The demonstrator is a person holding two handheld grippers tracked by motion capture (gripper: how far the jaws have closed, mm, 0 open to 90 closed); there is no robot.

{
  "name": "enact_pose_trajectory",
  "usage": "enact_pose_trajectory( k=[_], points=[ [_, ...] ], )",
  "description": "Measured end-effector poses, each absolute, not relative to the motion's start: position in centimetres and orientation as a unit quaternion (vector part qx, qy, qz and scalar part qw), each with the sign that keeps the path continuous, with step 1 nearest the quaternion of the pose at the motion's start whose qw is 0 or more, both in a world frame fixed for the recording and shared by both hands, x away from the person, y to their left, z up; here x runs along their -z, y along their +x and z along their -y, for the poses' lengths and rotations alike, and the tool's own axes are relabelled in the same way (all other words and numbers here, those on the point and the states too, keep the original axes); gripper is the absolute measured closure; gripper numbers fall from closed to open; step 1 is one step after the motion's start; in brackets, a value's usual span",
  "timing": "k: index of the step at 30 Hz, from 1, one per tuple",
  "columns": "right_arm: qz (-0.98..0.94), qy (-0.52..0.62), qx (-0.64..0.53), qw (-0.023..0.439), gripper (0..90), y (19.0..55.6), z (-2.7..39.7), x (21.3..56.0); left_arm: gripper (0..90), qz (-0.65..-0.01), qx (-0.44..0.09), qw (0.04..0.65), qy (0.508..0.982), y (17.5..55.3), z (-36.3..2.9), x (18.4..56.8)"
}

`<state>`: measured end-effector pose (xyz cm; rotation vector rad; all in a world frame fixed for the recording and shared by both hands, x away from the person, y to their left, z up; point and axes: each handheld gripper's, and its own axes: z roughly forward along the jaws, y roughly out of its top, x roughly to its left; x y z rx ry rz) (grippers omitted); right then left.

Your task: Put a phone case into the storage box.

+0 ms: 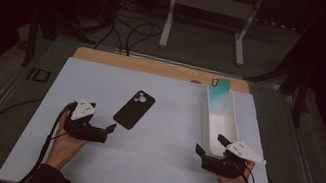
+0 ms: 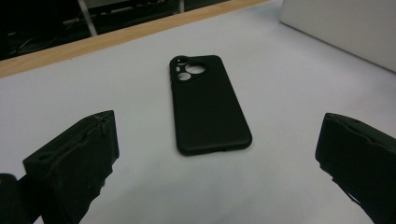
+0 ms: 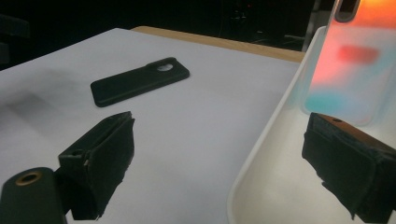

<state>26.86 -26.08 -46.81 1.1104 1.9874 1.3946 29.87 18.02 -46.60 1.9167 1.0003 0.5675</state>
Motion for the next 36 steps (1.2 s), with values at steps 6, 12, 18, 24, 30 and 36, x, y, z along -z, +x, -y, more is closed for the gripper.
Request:
enact_pose_trajectory(
  k=[6,12,18,24,30,36],
  points=[
    [-0.72,0.405,-0.514,0.229,9.4,26.8,26.1,46.6,0.1,-0.402,-0.224,0.433,0.775,31.0,-17.3,46.5],
    [-0.72,0.406,-0.514,0.231,9.4,26.9,26.1,46.6,0.1,-0.403,-0.224,0.432,0.775,32.1,-16.7,46.3],
    [-0.718,0.407,-0.515,0.232,9.3,26.9,26.3,46.6,0.1,-0.404,-0.223,0.428,0.777,33.1,-16.1,46.4],
    [-0.719,0.406,-0.514,0.233,9.4,26.9,26.2,46.6,0.1,-0.407,-0.22,0.423,0.78,34.2,-15.7,46.5],
    [-0.719,0.406,-0.513,0.233,9.3,26.9,26.2,46.6,0.1,-0.412,-0.213,0.418,0.781,35.4,-15.1,46.8],
    [-0.719,0.406,-0.513,0.232,9.3,26.9,26.2,46.5,0.1,-0.415,-0.207,0.404,0.788,36.7,-14.1,47.4]
  ],
)
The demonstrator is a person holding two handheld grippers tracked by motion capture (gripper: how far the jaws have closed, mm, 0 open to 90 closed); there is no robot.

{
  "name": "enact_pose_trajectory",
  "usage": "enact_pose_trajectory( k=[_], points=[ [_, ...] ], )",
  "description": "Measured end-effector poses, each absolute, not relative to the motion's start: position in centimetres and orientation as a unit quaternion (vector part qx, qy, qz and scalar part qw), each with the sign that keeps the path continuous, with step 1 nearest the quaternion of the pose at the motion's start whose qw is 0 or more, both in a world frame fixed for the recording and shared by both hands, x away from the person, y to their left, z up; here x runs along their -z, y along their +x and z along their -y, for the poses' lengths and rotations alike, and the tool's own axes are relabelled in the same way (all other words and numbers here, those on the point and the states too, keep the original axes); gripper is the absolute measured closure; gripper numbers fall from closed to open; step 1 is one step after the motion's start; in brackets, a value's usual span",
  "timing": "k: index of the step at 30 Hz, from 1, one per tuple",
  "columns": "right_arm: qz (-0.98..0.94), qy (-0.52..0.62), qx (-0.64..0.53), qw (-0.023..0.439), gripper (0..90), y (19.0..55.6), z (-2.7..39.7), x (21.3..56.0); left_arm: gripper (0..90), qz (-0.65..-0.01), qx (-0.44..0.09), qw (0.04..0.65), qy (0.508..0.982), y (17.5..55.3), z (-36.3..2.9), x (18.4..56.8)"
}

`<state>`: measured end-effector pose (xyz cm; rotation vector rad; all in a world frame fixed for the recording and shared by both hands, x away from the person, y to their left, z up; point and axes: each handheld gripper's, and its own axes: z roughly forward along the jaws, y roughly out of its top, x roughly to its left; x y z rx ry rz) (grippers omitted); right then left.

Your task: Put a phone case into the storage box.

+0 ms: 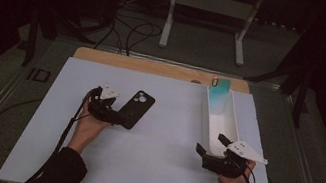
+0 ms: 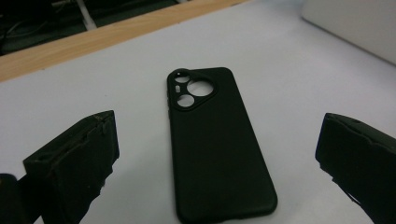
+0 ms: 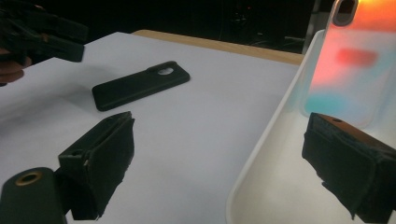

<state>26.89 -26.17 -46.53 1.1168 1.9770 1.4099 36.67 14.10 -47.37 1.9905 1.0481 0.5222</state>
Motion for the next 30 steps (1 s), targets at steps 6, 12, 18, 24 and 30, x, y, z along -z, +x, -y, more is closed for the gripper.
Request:
enact_pose_trajectory(
  k=[6,12,18,24,30],
  points=[
    [-0.721,0.404,-0.512,0.234,9.3,26.8,26.1,46.5,0.1,-0.422,-0.2,0.392,0.792,37.7,-13.2,48.2],
    [-0.72,0.404,-0.513,0.233,9.3,26.8,26.1,46.5,0.2,-0.431,-0.182,0.373,0.801,38.8,-12.4,49.4],
    [-0.721,0.404,-0.513,0.234,9.3,26.9,26.1,46.5,0.2,-0.442,-0.161,0.356,0.807,39.4,-11.9,50.5],
    [-0.72,0.405,-0.513,0.234,9.4,26.9,26.1,46.5,0.5,-0.45,-0.149,0.338,0.813,39.7,-11.5,51.2],
    [-0.72,0.406,-0.512,0.235,9.3,26.9,26.1,46.6,0.5,-0.454,-0.136,0.313,0.823,40.1,-10.9,51.8]
  ],
)
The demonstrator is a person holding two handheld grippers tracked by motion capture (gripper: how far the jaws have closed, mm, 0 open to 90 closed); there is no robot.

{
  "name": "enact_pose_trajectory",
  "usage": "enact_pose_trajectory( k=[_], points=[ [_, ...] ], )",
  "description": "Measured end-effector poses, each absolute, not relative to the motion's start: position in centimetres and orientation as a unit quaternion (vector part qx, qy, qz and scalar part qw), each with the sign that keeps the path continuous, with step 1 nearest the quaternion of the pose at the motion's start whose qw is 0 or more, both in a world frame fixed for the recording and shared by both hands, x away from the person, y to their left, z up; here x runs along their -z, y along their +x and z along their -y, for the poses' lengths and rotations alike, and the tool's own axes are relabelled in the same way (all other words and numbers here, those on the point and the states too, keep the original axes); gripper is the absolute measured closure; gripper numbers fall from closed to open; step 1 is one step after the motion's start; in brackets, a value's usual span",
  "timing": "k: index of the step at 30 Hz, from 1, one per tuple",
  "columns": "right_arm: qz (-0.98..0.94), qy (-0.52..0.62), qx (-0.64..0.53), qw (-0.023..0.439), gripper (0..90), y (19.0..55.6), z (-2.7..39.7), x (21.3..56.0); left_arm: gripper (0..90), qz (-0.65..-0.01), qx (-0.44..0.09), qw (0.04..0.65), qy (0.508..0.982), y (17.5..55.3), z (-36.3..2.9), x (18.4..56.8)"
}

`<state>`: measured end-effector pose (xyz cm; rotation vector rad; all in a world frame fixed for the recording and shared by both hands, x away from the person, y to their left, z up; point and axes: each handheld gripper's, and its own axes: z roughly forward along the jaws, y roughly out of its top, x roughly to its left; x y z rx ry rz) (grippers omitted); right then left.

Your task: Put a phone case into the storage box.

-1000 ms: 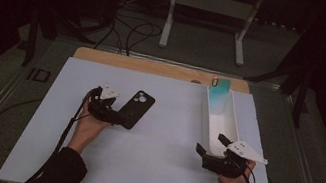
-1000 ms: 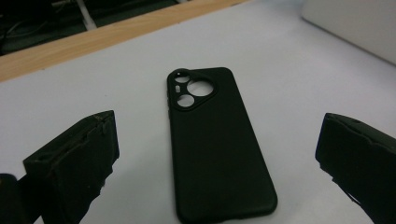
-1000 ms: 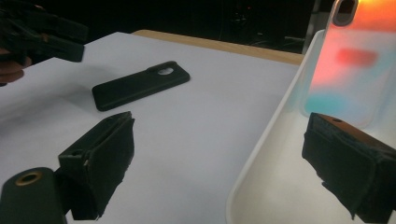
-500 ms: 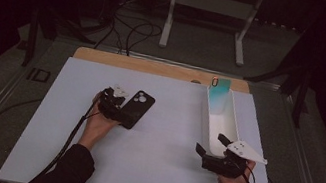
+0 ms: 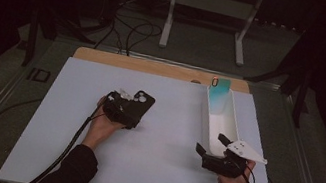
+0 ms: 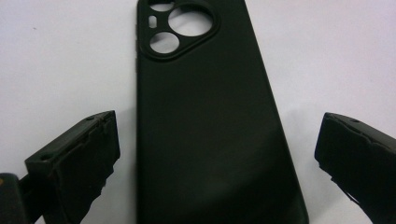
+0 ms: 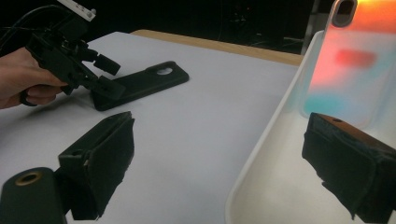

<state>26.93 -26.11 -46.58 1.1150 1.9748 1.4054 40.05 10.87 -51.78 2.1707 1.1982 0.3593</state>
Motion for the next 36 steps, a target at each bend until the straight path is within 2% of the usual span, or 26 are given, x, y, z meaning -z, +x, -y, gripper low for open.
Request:
enact_pose_trajectory(
  k=[15,18,21,36],
  points=[
    [-0.719,0.407,-0.511,0.237,9.3,27.0,26.1,46.6,1.7,-0.451,-0.14,0.273,0.838,40.3,-9.8,52.6],
    [-0.719,0.407,-0.511,0.237,9.3,26.9,26.1,46.6,4.3,-0.454,-0.139,0.269,0.838,40.4,-9.9,52.4],
    [-0.719,0.407,-0.511,0.237,9.3,26.9,26.1,46.6,10.8,-0.457,-0.134,0.264,0.839,40.5,-10.1,52.2],
    [-0.72,0.406,-0.511,0.236,9.3,26.9,26.1,46.6,16.0,-0.461,-0.125,0.247,0.843,40.5,-10.0,51.6]
  ],
)
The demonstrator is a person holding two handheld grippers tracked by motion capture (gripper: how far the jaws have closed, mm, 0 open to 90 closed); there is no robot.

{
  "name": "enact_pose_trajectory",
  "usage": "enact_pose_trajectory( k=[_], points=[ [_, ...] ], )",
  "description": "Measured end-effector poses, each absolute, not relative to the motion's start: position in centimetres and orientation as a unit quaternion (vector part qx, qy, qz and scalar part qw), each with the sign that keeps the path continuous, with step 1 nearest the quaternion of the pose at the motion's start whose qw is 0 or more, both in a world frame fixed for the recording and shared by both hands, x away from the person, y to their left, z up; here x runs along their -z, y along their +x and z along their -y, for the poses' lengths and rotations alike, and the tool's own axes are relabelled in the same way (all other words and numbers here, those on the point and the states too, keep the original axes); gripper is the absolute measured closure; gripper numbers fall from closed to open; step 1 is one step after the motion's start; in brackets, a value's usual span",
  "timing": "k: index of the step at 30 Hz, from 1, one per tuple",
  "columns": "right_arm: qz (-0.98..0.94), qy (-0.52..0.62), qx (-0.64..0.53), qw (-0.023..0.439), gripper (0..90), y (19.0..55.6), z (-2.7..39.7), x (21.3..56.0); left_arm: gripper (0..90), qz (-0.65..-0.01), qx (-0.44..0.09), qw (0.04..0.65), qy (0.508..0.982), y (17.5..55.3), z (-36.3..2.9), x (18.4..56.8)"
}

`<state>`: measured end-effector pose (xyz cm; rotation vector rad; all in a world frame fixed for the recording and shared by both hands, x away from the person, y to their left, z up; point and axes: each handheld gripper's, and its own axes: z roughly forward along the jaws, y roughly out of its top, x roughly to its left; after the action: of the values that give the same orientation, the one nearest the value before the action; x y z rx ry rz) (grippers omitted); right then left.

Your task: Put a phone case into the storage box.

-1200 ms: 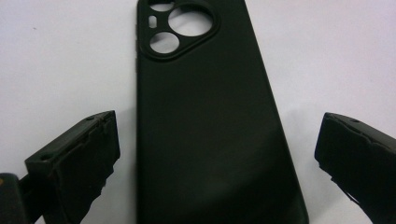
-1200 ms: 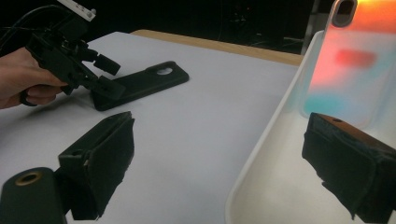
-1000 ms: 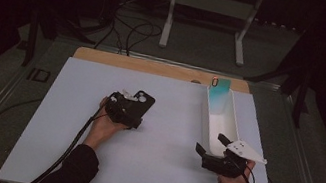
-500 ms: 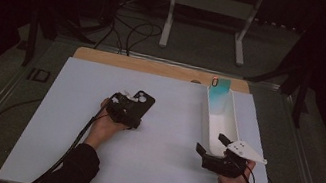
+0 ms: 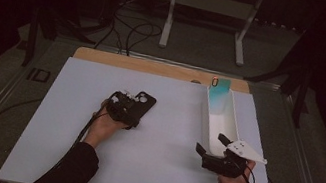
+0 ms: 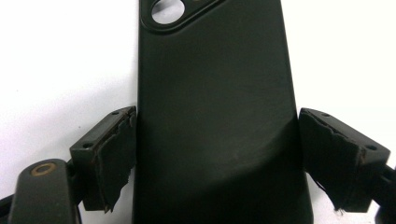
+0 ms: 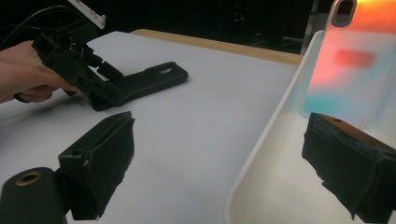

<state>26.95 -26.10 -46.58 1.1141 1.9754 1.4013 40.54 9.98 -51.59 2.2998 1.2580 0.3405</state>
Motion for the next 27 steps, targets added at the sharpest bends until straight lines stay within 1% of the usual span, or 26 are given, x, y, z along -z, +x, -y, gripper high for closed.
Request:
enact_pose_trajectory(
  k=[9,20,27],
  points=[
    [-0.721,0.408,-0.51,0.232,9.3,27.1,26.2,46.5,16.6,-0.45,-0.142,0.256,0.844,39.8,-10.0,50.9],
    [-0.723,0.412,-0.505,0.228,9.3,27.3,26.2,46.4,16.5,-0.439,-0.155,0.288,0.837,38.6,-10.4,49.4],
    [-0.727,0.414,-0.5,0.223,9.3,27.6,26.2,46.2,16.4,-0.421,-0.163,0.315,0.835,37.3,-10.3,48.1]
  ],
)
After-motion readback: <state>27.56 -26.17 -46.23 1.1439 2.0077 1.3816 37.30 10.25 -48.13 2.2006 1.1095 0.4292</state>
